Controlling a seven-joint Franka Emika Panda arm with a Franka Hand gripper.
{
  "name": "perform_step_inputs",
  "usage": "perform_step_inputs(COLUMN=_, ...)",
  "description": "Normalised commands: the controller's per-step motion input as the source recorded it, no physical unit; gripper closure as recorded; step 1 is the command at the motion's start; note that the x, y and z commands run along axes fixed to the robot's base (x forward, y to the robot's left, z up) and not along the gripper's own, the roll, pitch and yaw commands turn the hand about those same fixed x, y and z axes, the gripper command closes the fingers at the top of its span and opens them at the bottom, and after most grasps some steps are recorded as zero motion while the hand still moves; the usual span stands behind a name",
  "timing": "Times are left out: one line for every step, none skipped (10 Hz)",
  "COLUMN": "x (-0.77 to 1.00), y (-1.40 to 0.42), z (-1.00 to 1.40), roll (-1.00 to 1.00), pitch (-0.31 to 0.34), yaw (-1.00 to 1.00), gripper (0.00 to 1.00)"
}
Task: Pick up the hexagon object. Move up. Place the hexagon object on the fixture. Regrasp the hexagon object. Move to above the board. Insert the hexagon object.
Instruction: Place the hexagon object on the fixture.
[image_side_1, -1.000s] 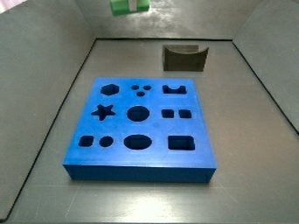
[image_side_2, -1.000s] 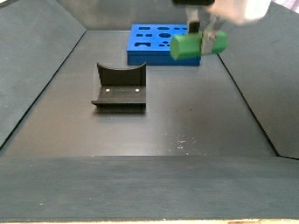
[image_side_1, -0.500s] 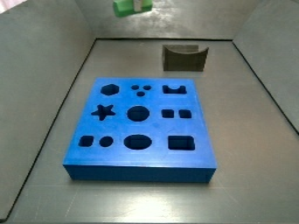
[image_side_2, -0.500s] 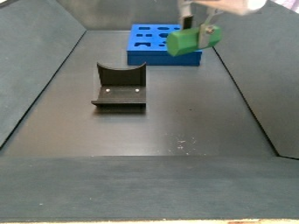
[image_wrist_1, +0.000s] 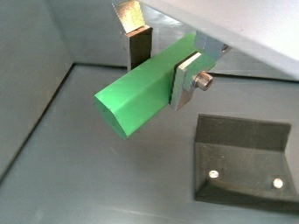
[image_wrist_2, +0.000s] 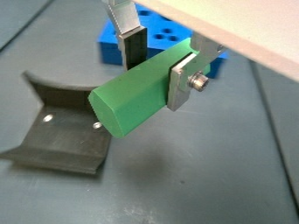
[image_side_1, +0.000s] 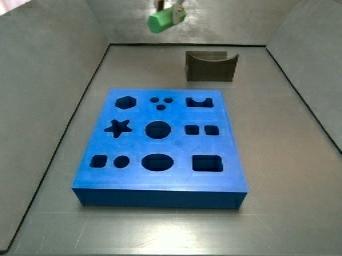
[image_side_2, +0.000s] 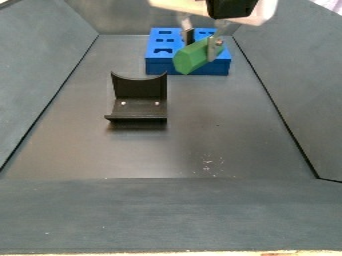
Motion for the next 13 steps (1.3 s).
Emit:
perform_step_inputs(x=1.00, y=-0.08, z=-0.16, roll=-0.03, pitch=0.107, yaw=1.00, gripper=1.00)
perform_step_inputs(x=1.00, y=-0.07, z=-0.14, roll=-0.03, pitch=0.115, yaw=1.00, gripper=1.00)
perform_step_inputs(x=1.00, y=-0.06, z=-0.12, roll=-0.03, pitch=0.136, yaw=1.00, gripper=1.00)
perform_step_inputs(x=1.00, y=-0.05, z=-0.10, roll=-0.04, pitch=0.157, yaw=1.00, gripper=1.00)
perform_step_inputs(x=1.00, y=-0.04, z=-0.08, roll=-0.04, pitch=0.202, yaw=1.00, gripper=1.00)
perform_step_inputs(x=1.00, y=-0.04, z=-0.07, roll=-0.04, pitch=0.232, yaw=1.00, gripper=1.00)
perform_step_inputs(x=1.00, y=0.31, z=0.73, roll=-1.00, pitch=-0.042, yaw=0.48, gripper=1.00)
perform_step_inputs(x=1.00, y=0.34, z=0.77, roll=-1.00, pitch=-0.040, yaw=0.37, gripper=1.00)
perform_step_inputs(x=0.93, y=0.27, z=0.63, roll=-1.00, pitch=-0.003, yaw=0.29, gripper=1.00)
perform_step_inputs(x=0.79, y=0.17, z=0.42, roll=-1.00, pitch=0.029, yaw=0.27, gripper=1.00)
perform_step_inputs(x=0.65, y=0.12, z=0.21, roll=-1.00, pitch=0.065, yaw=0.25, gripper=1.00)
perform_step_inputs(x=0.56, y=0.09, z=0.07, roll=-1.00, pitch=0.099, yaw=0.22, gripper=1.00)
perform_step_inputs(x=0.48, y=0.07, z=0.04, roll=-0.96, pitch=0.169, yaw=0.16, gripper=1.00)
